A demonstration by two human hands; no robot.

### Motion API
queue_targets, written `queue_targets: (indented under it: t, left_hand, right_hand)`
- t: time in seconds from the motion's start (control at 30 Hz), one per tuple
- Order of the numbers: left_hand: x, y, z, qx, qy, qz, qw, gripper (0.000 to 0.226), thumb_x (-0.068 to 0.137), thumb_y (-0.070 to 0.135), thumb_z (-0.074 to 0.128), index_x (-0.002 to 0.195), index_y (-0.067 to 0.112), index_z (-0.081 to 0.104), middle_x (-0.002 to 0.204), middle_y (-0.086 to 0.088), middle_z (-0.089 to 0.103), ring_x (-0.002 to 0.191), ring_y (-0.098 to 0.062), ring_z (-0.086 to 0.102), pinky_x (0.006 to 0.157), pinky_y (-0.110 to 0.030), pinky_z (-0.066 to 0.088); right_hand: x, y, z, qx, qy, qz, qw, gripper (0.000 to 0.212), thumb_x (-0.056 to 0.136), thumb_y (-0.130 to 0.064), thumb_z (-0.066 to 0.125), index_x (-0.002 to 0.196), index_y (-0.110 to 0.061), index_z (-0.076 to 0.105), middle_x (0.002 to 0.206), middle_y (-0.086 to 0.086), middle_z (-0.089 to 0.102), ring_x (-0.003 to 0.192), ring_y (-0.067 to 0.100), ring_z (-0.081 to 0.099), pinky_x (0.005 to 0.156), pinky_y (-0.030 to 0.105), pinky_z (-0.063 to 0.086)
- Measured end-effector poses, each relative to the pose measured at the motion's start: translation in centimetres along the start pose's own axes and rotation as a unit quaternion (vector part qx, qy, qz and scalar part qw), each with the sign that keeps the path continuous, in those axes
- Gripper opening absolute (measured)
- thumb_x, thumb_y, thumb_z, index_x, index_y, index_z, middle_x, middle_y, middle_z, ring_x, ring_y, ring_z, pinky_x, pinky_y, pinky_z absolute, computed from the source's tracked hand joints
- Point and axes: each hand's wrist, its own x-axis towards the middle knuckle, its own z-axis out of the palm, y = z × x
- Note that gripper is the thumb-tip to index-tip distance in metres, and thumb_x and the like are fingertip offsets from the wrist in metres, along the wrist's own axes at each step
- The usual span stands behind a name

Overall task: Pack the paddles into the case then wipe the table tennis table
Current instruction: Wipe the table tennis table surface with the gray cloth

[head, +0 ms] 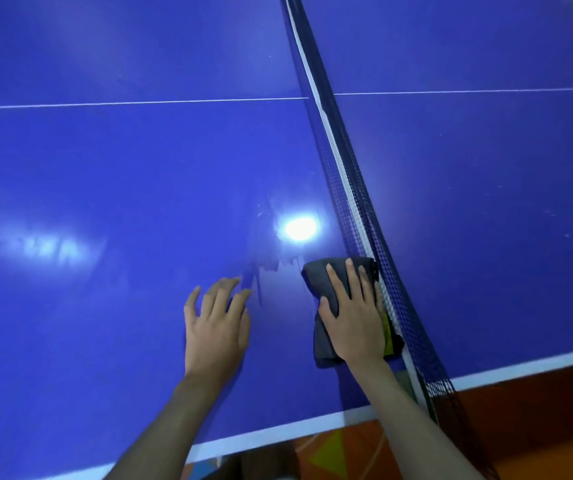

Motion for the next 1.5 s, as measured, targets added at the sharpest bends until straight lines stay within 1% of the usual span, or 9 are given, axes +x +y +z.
queue_targets:
  t: [0.13, 0.27, 0.53, 0.7, 0.83, 0.9, 1.13, 1.37, 1.5]
  left_hand:
    - [-1.9, -0.3, 0.9, 0.019, -0.032, -0.008, 0.999, 0.031, 0.103, 0.022, 0.046, 0.126, 0.016, 0.065, 0.146, -0.010, 0.055, 0.139, -0.033, 0.051, 0.118, -0.059, 0.029]
    - [-2.6, -0.2, 1.4, 0.041, -0.069, -0.003, 0.997, 0.036, 0.107, 0.027, 0.040, 0.133, 0.014, 0.062, 0.153, -0.011, 0.049, 0.145, -0.033, 0.045, 0.120, -0.061, 0.025]
    - [-2.3, 0.5, 1.3, 0.078, -0.083, -0.038, 0.993, 0.046, 0.109, 0.034, 0.029, 0.139, 0.012, 0.055, 0.156, -0.011, 0.045, 0.148, -0.032, 0.039, 0.123, -0.060, 0.020]
    - [-2.2, 0.5, 1.3, 0.081, -0.078, -0.058, 0.992, 0.046, 0.108, 0.035, 0.030, 0.139, 0.013, 0.056, 0.156, -0.010, 0.045, 0.148, -0.030, 0.039, 0.123, -0.060, 0.020]
    - [-2.4, 0.4, 1.6, 0.103, -0.097, -0.016, 0.990, 0.048, 0.108, 0.037, 0.028, 0.143, 0.019, 0.055, 0.158, -0.009, 0.043, 0.149, -0.030, 0.037, 0.123, -0.060, 0.020]
    - [-2.3, 0.4, 1.6, 0.098, -0.090, -0.026, 0.991, 0.047, 0.108, 0.037, 0.030, 0.144, 0.019, 0.055, 0.158, -0.009, 0.044, 0.149, -0.030, 0.038, 0.122, -0.060, 0.021]
    - [-2.3, 0.3, 1.5, 0.083, -0.090, -0.046, 0.991, 0.045, 0.107, 0.036, 0.031, 0.143, 0.018, 0.052, 0.155, -0.007, 0.044, 0.146, -0.029, 0.040, 0.122, -0.060, 0.022]
    - [-2.3, 0.5, 1.3, 0.072, -0.091, -0.050, 0.992, 0.045, 0.107, 0.036, 0.031, 0.142, 0.015, 0.051, 0.153, -0.008, 0.045, 0.145, -0.029, 0.041, 0.122, -0.059, 0.019]
    - [-2.2, 0.7, 1.2, 0.075, -0.094, -0.054, 0.991, 0.045, 0.108, 0.037, 0.030, 0.141, 0.015, 0.051, 0.153, -0.007, 0.045, 0.144, -0.028, 0.041, 0.122, -0.060, 0.020]
  right_hand:
    - [-5.0, 0.0, -0.1, -0.023, 0.014, 0.014, 1.000, 0.065, 0.103, -0.054, 0.035, 0.164, -0.036, 0.021, 0.172, 0.000, 0.017, 0.158, 0.025, 0.018, 0.124, 0.053, 0.028]
    - [-9.6, 0.0, 0.3, -0.041, 0.020, 0.010, 0.999, 0.064, 0.104, -0.051, 0.040, 0.164, -0.034, 0.025, 0.173, 0.001, 0.016, 0.159, 0.024, 0.017, 0.126, 0.050, 0.024]
    - [-9.0, 0.0, 0.6, -0.032, 0.012, 0.019, 0.999, 0.067, 0.101, -0.053, 0.037, 0.164, -0.037, 0.023, 0.173, -0.001, 0.013, 0.160, 0.023, 0.012, 0.127, 0.052, 0.020]
    - [-3.5, -1.4, 0.6, -0.030, 0.023, 0.008, 0.999, 0.065, 0.101, -0.054, 0.030, 0.163, -0.035, 0.026, 0.173, 0.002, 0.016, 0.159, 0.026, 0.015, 0.125, 0.055, 0.021]
    - [2.7, -3.4, 0.7, -0.022, 0.051, 0.004, 0.998, 0.064, 0.100, -0.054, 0.029, 0.161, -0.034, 0.032, 0.171, 0.005, 0.023, 0.157, 0.027, 0.021, 0.125, 0.055, 0.021]
    - [6.0, -4.3, 0.6, -0.013, 0.057, -0.005, 0.998, 0.064, 0.099, -0.055, 0.028, 0.160, -0.034, 0.035, 0.170, 0.006, 0.026, 0.156, 0.028, 0.023, 0.125, 0.055, 0.021]
    - [12.5, -5.5, 0.9, 0.001, 0.044, -0.033, 0.998, 0.063, 0.102, -0.054, 0.032, 0.161, -0.034, 0.031, 0.171, 0.004, 0.022, 0.158, 0.026, 0.020, 0.127, 0.053, 0.015]
    - [3.0, -5.3, 1.2, 0.013, 0.070, -0.042, 0.997, 0.061, 0.101, -0.049, 0.038, 0.159, -0.030, 0.038, 0.169, 0.006, 0.030, 0.156, 0.027, 0.025, 0.126, 0.052, 0.019]
    - [-5.6, -5.5, 1.1, 0.004, 0.030, -0.036, 0.999, 0.063, 0.102, -0.050, 0.039, 0.162, -0.032, 0.030, 0.172, 0.003, 0.020, 0.159, 0.025, 0.017, 0.127, 0.052, 0.017]
